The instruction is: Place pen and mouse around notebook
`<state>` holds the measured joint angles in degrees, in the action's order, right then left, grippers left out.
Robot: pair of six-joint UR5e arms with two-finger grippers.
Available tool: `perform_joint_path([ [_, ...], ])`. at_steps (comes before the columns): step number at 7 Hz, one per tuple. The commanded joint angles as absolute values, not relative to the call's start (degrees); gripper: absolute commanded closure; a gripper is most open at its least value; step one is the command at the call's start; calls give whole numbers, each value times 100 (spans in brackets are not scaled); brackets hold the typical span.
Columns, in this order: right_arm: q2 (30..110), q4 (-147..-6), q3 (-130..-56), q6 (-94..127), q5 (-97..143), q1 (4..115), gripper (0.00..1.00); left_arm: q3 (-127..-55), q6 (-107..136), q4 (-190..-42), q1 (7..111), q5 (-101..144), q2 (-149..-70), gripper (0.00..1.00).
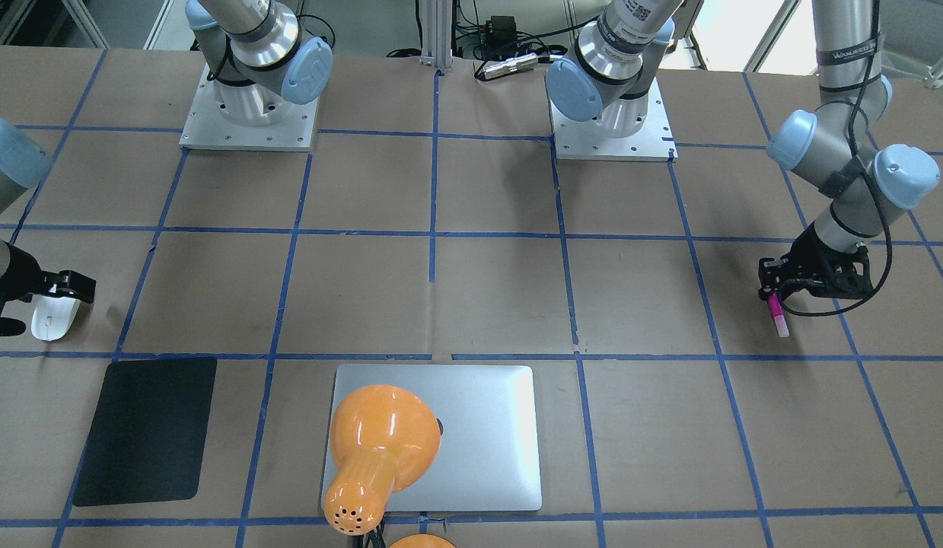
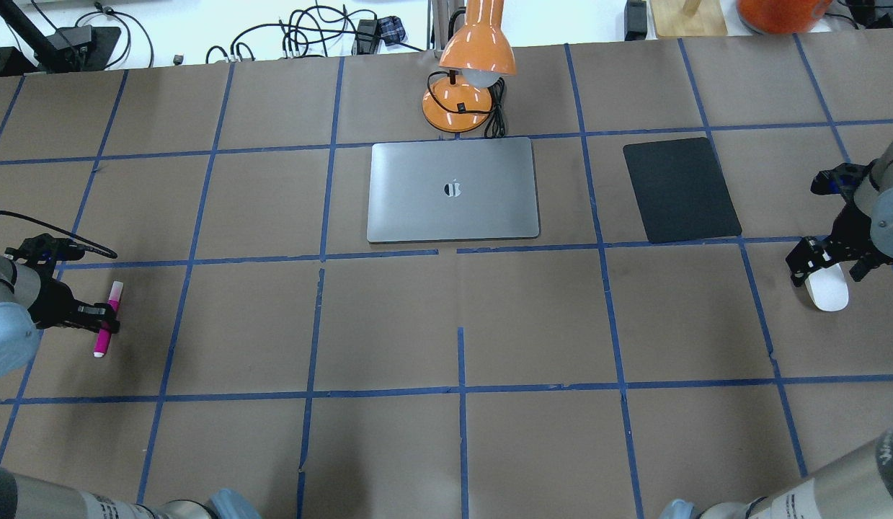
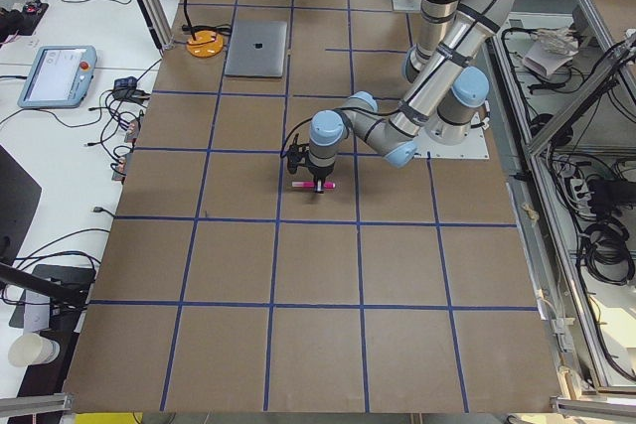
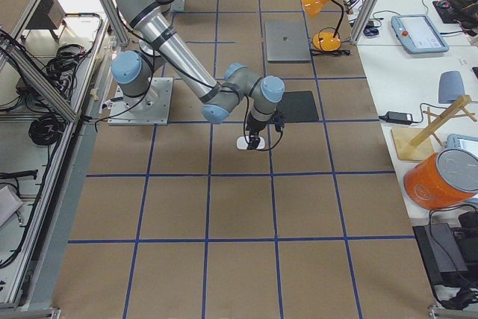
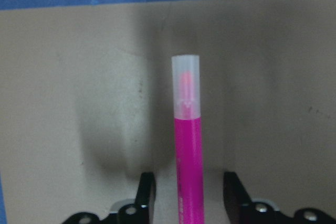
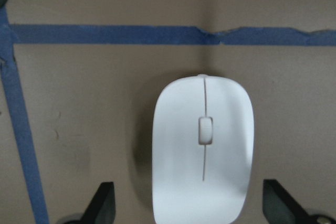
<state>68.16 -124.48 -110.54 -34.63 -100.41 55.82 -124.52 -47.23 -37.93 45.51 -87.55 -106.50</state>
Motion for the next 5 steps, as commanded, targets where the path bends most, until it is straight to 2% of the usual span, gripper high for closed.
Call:
perform_joint_path([
  [1, 6750, -12454, -11013, -3463, -10151, 5581, 7, -12454, -4720, -3788, 4553, -8754, -10617, 100],
  [2, 6733, -12454, -11030, -3454, -10143, 5581, 29, -12463, -4694, -3788, 4570, -8745, -10591, 100],
  [3, 6680, -12445, -11004, -3428, -10090, 5581, 45, -12480, -4554, -3814, 4596, -8745, -10556, 100],
  [4, 6662, -12437, -10995, -3402, -10064, 5581, 71, -12489, -4240, -3858, 4605, -8745, -10530, 100],
  [5, 6671, -12410, -10926, -3393, -10055, 5581, 83, -12515, -3784, -3902, 4710, -8780, -10381, 100],
])
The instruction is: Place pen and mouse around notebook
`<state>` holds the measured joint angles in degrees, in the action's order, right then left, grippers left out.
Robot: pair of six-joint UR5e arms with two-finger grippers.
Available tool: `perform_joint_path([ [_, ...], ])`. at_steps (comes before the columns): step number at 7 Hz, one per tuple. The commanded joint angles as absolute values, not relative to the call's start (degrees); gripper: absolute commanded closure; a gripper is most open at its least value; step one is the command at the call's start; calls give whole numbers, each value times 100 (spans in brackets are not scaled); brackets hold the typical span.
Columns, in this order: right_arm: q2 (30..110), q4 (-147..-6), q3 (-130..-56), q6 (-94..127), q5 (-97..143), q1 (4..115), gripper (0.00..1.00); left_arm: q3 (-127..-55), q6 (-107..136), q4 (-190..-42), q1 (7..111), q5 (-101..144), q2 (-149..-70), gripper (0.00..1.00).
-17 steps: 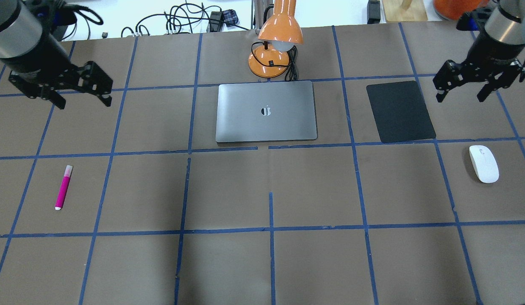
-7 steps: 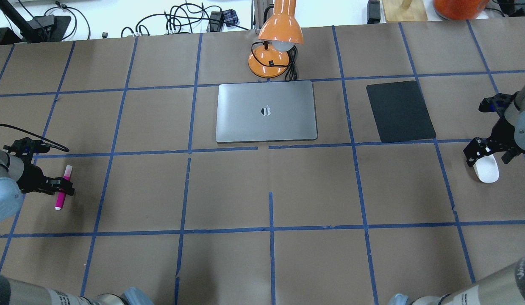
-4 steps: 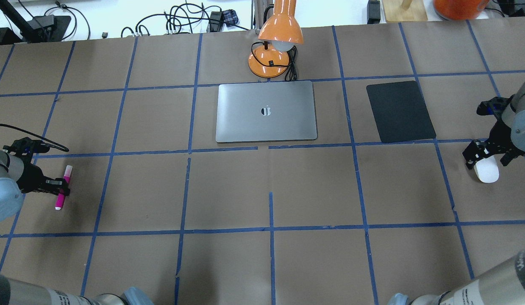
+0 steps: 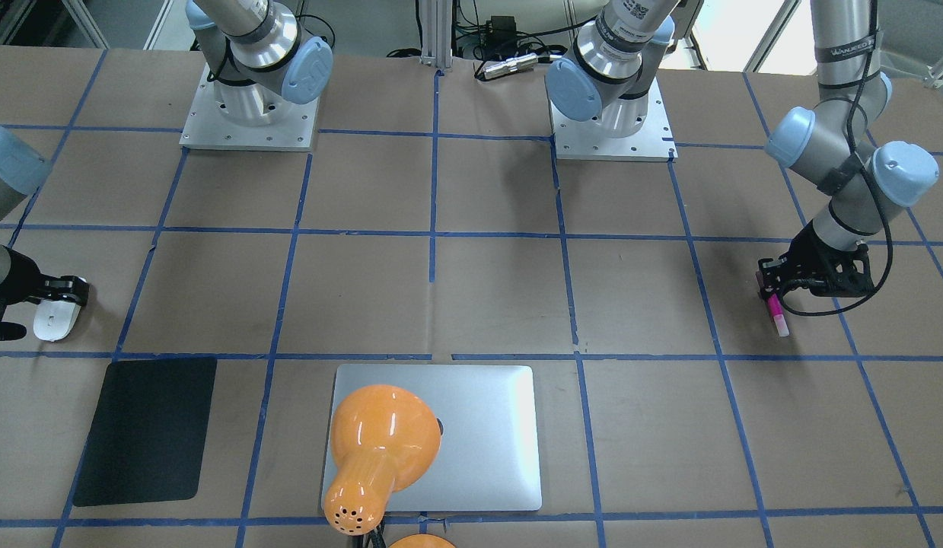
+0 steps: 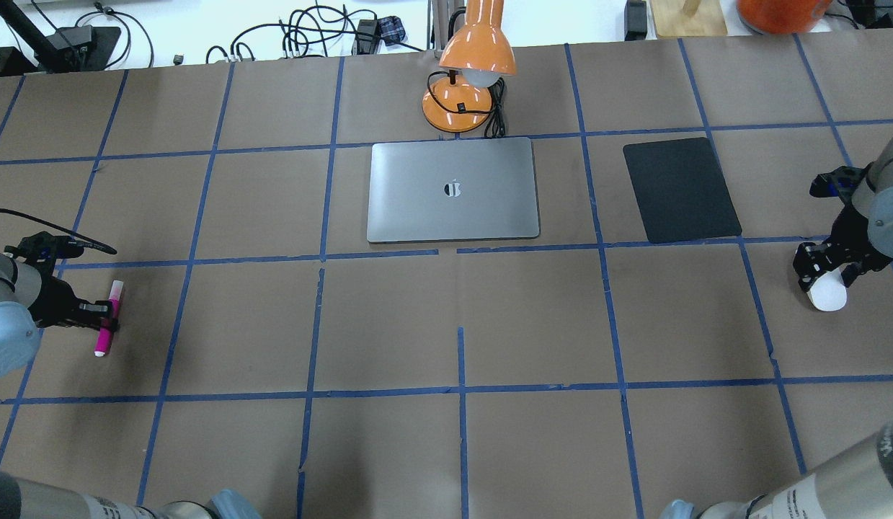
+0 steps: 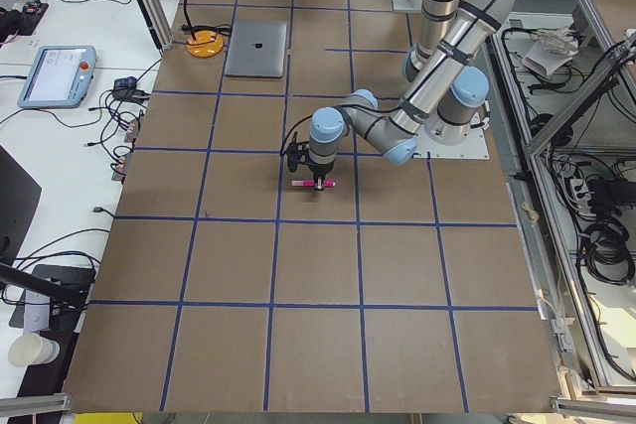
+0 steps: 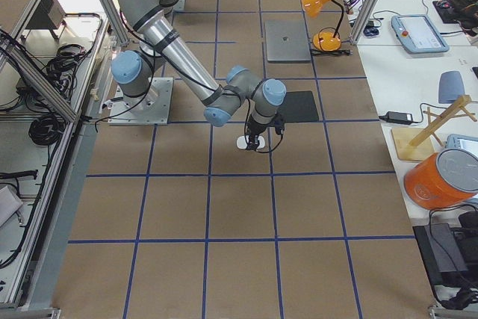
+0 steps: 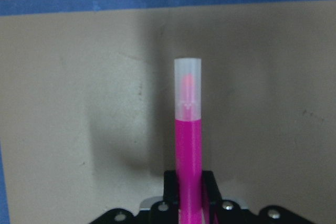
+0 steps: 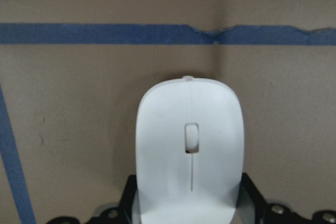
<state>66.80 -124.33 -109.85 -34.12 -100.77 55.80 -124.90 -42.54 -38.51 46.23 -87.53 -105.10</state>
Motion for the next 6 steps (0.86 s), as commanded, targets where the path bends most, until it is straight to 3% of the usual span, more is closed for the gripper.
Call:
perform_joint_path([
  [1, 6749, -12358, -10620, -3384, -10046, 5668, 85, -12524, -2944, -4259, 5050, -8754, -10145, 100],
  [4, 6418, -11471, -9285, -2352, -9580, 6894, 84, -12490, 1804, -4430, 7594, -8841, -9887, 100],
  [6, 5585, -11462, -8512, -1839, -9406, 7644, 83, -12158, 5187, -4202, 9221, -8816, -10141, 100],
])
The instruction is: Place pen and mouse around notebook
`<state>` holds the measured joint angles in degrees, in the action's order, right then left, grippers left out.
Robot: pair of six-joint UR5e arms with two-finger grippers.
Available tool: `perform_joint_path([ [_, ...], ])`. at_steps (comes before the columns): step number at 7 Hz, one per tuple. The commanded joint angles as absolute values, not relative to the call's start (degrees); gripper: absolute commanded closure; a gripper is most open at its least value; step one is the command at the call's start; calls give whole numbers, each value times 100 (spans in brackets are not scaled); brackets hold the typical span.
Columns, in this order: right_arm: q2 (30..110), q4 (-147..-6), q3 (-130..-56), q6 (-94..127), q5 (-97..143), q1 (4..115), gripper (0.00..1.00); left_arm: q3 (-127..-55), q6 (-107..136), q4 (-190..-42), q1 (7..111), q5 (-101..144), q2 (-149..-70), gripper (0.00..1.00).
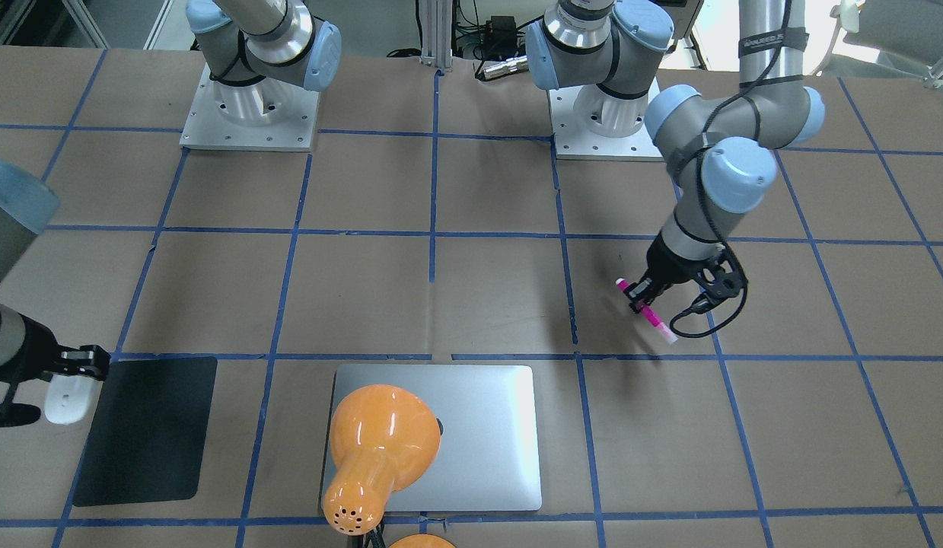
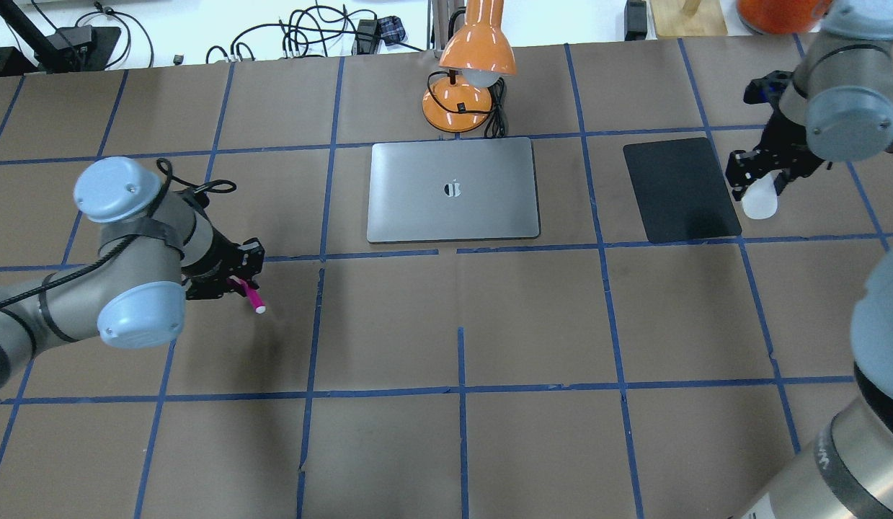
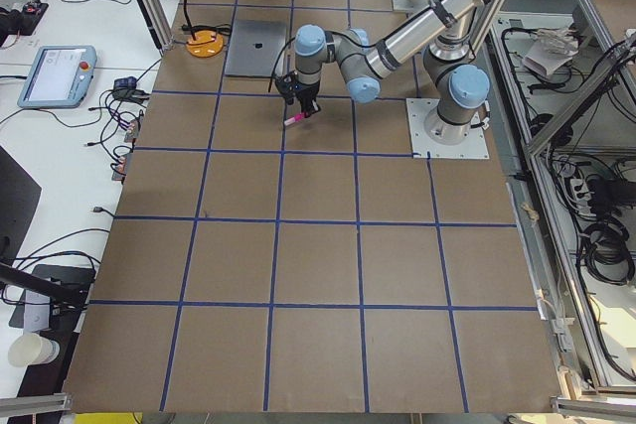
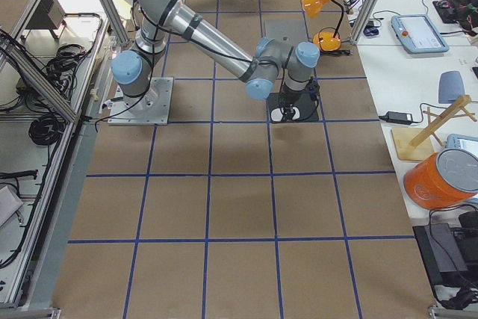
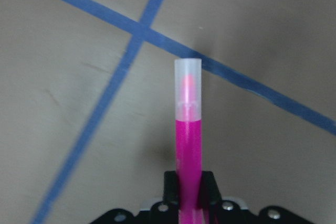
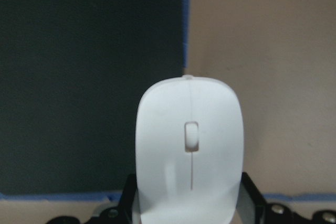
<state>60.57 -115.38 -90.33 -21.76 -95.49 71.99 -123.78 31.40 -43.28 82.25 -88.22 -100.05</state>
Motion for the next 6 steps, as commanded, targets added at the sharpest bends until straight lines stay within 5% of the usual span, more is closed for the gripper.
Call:
perform_joint_path([
  [1, 5285, -11461, -8264, -1846, -9335, 7707, 72, -11946, 6456, -4219, 9881, -8824, -10317, 100],
  [3, 5168, -11479, -8270, -1881, -9211, 7717, 60, -11838, 8953, -4271, 11060, -8903, -10616, 100],
  [4, 5124, -11496, -8305, -1872, -9194, 7717, 43, -11717, 9922, -4237, 11413, -8851, -10652, 100],
  [5, 5159, -11487, -8253, -1820, -9202, 7717, 0, -11559, 10654, -4271, 11521, -8798, -10800, 100],
  [6, 5237, -11470, -8236, -1872, -9211, 7699, 0, -11410, 10826, -4315, 11592, -8720, -11011, 100],
])
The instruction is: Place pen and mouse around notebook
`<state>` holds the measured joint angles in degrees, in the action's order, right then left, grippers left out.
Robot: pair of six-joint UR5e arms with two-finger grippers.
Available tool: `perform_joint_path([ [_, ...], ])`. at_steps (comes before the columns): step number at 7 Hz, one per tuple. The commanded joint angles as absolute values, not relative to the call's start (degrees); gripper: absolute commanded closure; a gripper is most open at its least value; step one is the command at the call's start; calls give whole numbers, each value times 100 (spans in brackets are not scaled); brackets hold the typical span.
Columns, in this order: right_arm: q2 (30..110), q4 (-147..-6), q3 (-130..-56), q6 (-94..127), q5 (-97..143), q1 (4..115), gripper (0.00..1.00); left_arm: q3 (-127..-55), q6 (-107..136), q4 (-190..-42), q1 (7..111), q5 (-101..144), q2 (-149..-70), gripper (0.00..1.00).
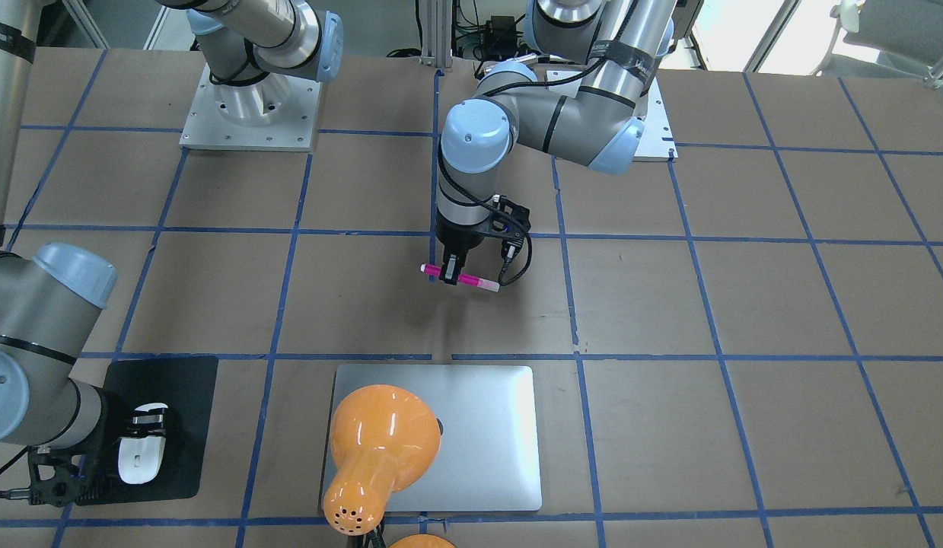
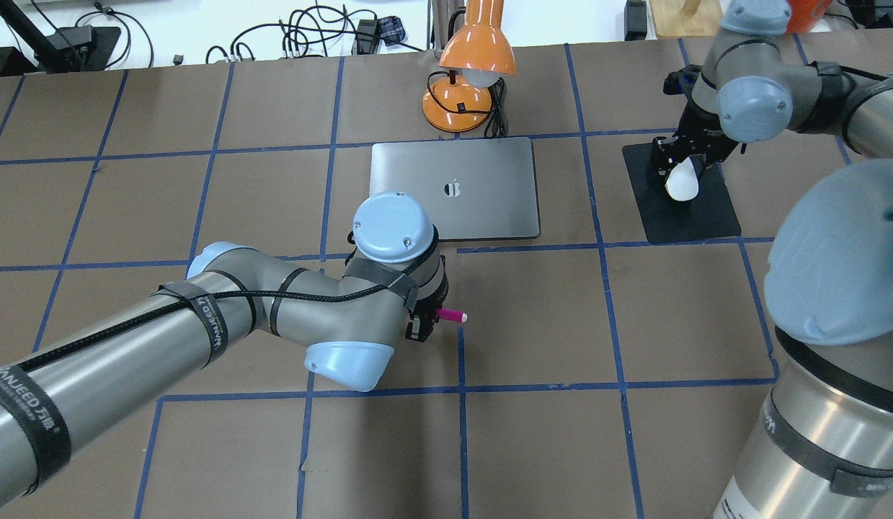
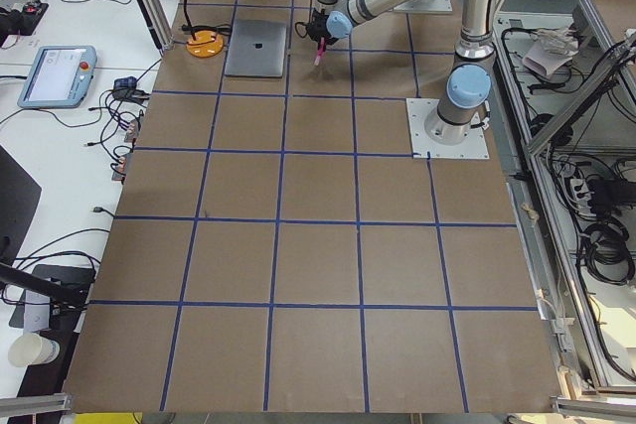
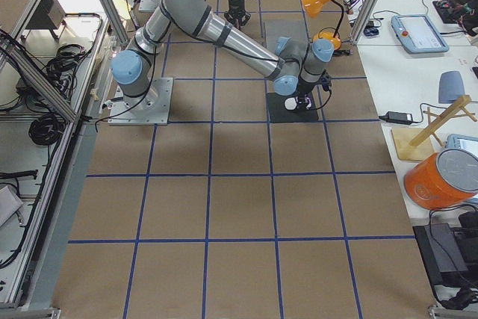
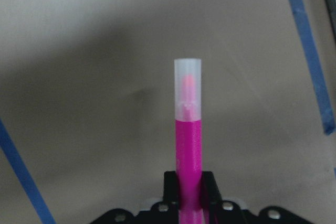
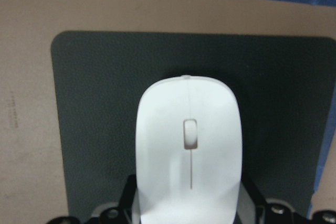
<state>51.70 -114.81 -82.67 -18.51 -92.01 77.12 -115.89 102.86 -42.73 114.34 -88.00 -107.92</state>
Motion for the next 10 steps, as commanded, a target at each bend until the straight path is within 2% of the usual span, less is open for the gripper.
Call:
perform_joint_path([
  [1, 5525, -11426, -8253, -1846, -9228, 7760, 0, -11260, 10802, -4516, 11741, -8727, -11082, 100],
  [3, 6079, -11004, -8244, -1837, -9229, 7849, 0, -11197, 10784, -4700, 11760, -8754, -11170, 100],
  [4, 6343, -10630, -8270, -1793, -9194, 7927, 0, -11180, 10819, -4763, 11760, -8780, -11214, 33],
  [5, 6607, -10443, -8244, -1628, -9193, 8180, 0, -11136, 10776, -4694, 11760, -8824, -11171, 0],
  [7, 7431, -9830, -8271, -1267, -8976, 8524, 0, -10690, 10445, -5216, 11638, -8833, -10997, 0],
  [9, 8554, -8566, -8314, -697, -8649, 8700, 0, -9875, 7922, -6933, 11208, -8781, -10401, 0],
  [10, 8856, -8369, -8445, -642, -8675, 8719, 0, -9505, 6762, -7787, 10962, -8789, -10128, 0],
])
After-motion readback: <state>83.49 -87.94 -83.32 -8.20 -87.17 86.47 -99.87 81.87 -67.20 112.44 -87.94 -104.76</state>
